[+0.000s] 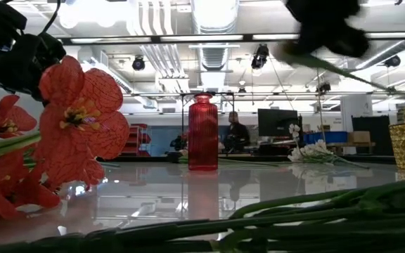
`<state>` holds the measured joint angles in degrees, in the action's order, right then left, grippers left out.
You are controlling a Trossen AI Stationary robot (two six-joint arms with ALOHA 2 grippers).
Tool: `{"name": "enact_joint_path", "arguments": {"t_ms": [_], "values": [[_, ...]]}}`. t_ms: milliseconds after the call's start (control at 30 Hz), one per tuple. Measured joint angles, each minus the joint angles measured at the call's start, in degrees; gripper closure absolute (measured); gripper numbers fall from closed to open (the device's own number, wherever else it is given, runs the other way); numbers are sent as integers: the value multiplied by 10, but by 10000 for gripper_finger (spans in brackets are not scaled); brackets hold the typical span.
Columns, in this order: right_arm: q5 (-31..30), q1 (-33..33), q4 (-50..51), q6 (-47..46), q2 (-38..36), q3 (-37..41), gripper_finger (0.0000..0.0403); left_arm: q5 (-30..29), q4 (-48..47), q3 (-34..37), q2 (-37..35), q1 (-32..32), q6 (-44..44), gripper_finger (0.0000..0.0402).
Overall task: Sort flowers into vase by color
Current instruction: Put the bottom pink flower into the red vase
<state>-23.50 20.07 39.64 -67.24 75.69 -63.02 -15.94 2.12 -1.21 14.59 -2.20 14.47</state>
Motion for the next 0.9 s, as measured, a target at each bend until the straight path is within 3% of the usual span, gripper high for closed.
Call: {"name": "enact_joint_path", "arguments": {"t_ms": [233, 433, 633, 900], "values": [[-59, -102, -182, 325, -6, -118, 390, 0, 0, 0, 1, 0, 0, 326], [-68, -145, -267, 524, 24, -218, 390, 0, 0, 0, 2, 0, 0, 326], [-67, -164, -297, 605, 63, -269, 390, 0, 0, 0, 4, 0, 0, 326], [-67, -170, -304, 623, 93, -278, 390, 0, 0, 0, 7, 0, 0, 326]]}}
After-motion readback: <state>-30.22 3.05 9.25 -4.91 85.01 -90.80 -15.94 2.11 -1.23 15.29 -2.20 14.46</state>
